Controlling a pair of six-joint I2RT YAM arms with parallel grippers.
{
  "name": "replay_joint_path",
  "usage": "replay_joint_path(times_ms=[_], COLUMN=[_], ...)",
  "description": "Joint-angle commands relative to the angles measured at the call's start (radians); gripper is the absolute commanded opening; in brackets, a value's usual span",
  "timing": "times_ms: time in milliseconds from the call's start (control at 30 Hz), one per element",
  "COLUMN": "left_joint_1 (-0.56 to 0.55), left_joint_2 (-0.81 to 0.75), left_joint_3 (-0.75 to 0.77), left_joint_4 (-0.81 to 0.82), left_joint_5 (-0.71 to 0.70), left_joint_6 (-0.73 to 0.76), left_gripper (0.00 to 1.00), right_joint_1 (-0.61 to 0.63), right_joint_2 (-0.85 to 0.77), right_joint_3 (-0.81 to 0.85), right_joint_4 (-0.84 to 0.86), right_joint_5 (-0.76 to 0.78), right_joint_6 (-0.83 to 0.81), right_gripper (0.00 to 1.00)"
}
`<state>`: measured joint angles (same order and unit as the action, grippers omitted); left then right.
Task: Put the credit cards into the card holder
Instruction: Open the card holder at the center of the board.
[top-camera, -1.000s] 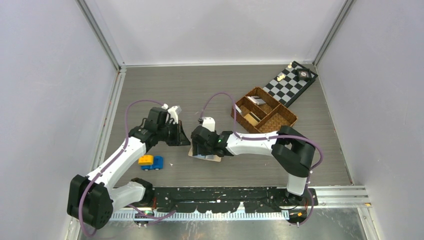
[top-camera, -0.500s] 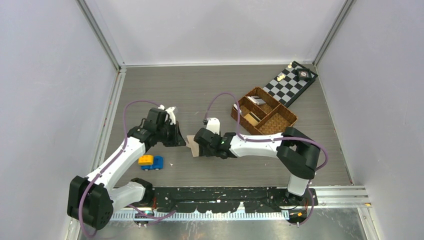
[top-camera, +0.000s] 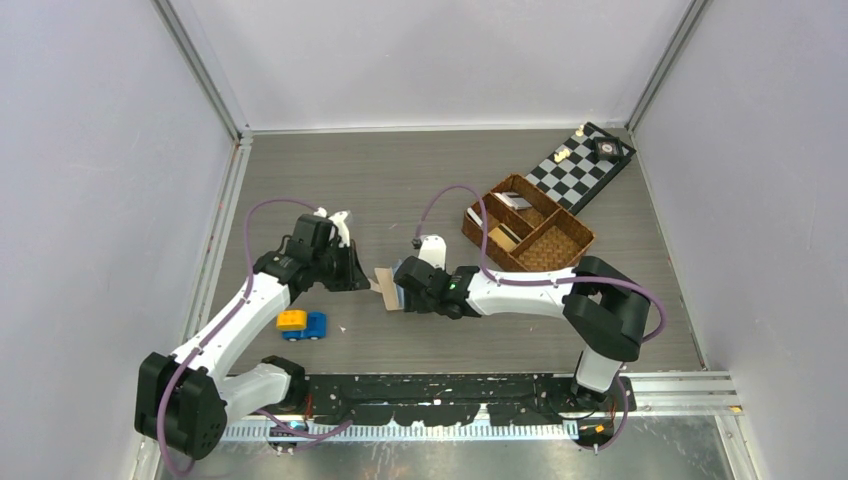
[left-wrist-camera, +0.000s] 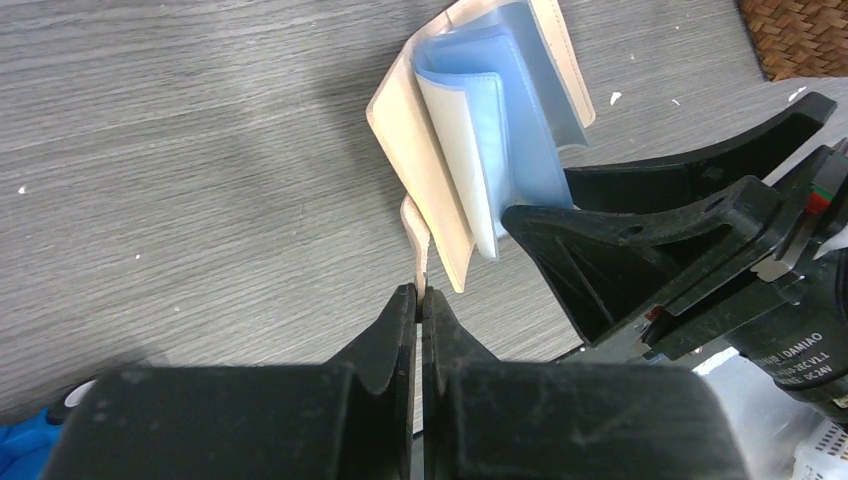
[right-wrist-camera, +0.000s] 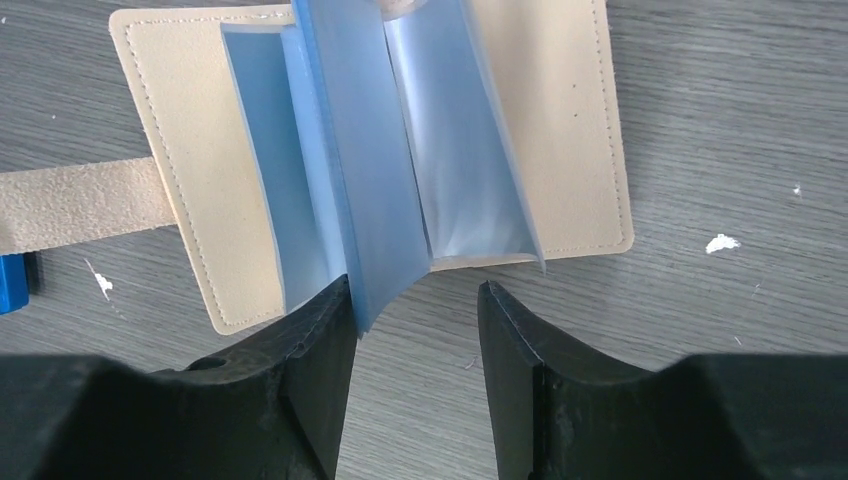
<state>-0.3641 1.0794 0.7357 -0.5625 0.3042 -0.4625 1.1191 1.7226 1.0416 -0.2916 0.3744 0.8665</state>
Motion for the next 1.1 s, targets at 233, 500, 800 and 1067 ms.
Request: replay_joint_path(times_ms=[233, 500, 800, 1067], left_joint_1=[0.007, 0.007, 0.007, 0.006], left_joint_2=[0.019, 0.054, 0.083, 0.127], left_joint_3=[0.051, 0.058, 0.053, 0.039], left_joint_4=[-0.052, -0.064, -0.045, -0.014], left_joint_5=[-0.105, -0.119, -0.089, -0.067], left_joint_6=[0.013, 0.015, 0.014, 0.012], left_gripper=[0.0, 0.0, 0.0, 0.0], right_joint_1=[-0.031, -0.071, -0.079, -0.072], right_joint_2=[-0.063, -0.057, 0.014, 0.019], right_joint_3=[0.003, -0.005, 0.024, 0.026], right_joint_4=[0.016, 0.017, 0.049, 0.133], right_joint_5=[0.094, 0.095, 0.016, -0.086], right_joint_6=[-0.019, -0.03, -0.069, -0.094], right_gripper=[0.53, 0.53, 0.55, 0.57])
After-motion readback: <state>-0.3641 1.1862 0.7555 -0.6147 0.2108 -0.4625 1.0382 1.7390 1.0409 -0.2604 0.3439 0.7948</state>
